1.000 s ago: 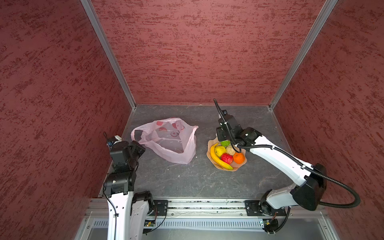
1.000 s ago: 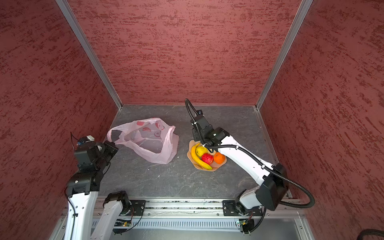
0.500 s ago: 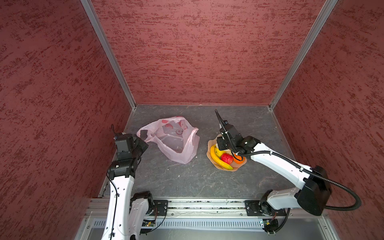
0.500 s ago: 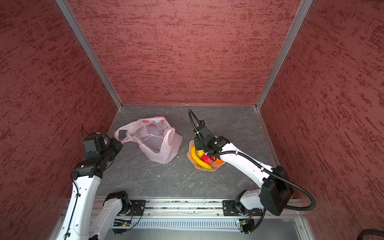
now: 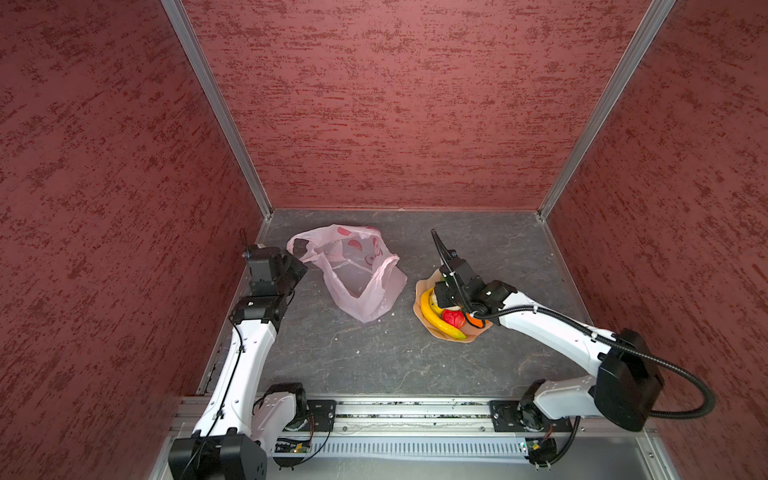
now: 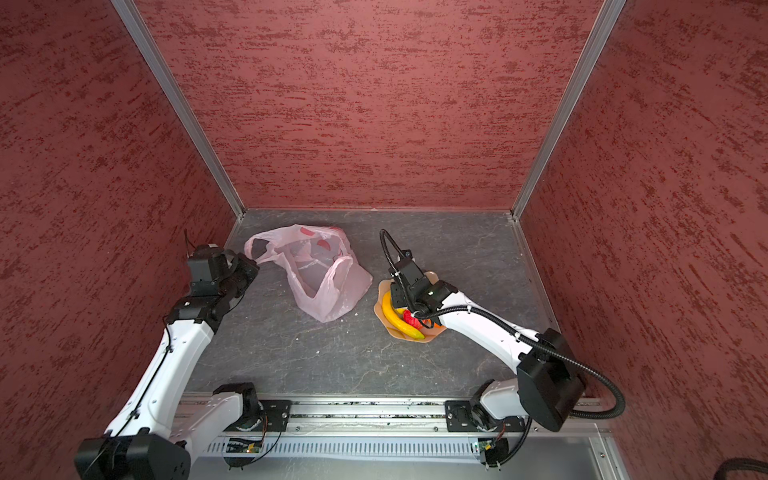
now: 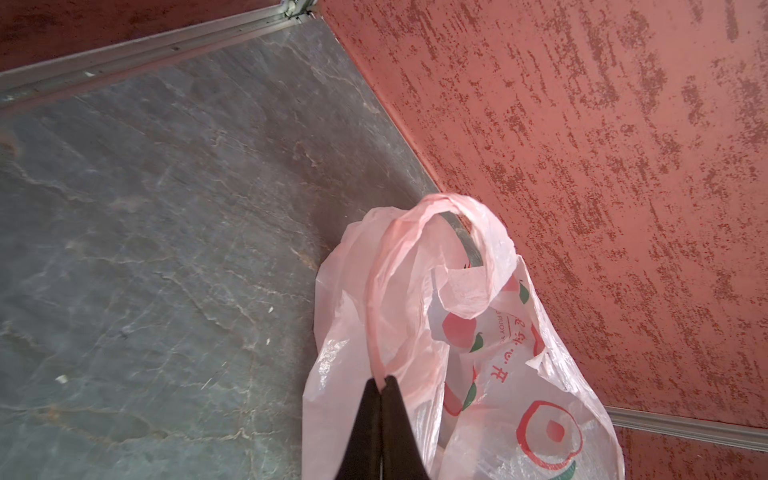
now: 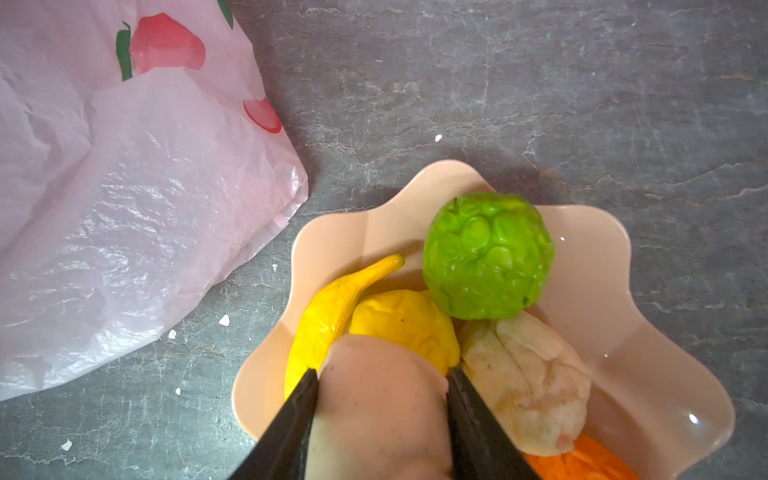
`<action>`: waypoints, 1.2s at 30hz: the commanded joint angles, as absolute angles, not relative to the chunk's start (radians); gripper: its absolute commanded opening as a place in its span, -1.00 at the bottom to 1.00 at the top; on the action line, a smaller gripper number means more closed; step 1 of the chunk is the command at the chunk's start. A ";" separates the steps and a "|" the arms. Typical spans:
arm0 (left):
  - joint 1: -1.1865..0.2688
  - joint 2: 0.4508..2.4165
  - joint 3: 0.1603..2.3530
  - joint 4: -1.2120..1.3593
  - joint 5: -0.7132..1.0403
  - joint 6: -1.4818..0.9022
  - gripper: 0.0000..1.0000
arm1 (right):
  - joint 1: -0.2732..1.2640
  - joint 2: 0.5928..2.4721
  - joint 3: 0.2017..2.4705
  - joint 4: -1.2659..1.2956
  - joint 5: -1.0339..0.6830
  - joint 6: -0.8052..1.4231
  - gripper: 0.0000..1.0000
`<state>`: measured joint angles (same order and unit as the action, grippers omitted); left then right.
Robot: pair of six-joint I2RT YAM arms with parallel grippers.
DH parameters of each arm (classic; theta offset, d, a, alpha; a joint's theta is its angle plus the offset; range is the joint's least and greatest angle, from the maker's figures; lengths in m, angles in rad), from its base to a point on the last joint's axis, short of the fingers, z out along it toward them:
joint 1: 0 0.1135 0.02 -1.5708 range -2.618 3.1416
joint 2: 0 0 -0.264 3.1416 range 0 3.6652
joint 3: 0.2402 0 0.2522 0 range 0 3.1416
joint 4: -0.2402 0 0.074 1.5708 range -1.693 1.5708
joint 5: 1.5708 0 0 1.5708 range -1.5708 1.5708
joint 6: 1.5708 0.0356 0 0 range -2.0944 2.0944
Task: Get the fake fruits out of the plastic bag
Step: 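Carry the pale fruit to the bowl while the left gripper stands the bag up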
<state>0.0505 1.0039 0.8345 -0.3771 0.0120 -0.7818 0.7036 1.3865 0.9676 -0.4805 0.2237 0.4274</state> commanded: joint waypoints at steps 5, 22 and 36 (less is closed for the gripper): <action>-0.024 1.134 0.907 -0.186 -0.061 -0.818 -1.00 | 0.675 1.348 0.906 -0.417 0.203 0.466 -0.49; -0.062 1.406 1.114 -0.033 -0.024 -0.812 -1.00 | 0.653 1.295 0.859 -0.400 0.201 0.465 -0.02; -0.046 1.614 1.355 -0.053 0.032 -0.757 -1.00 | 0.647 1.284 0.841 -0.407 0.210 0.469 0.06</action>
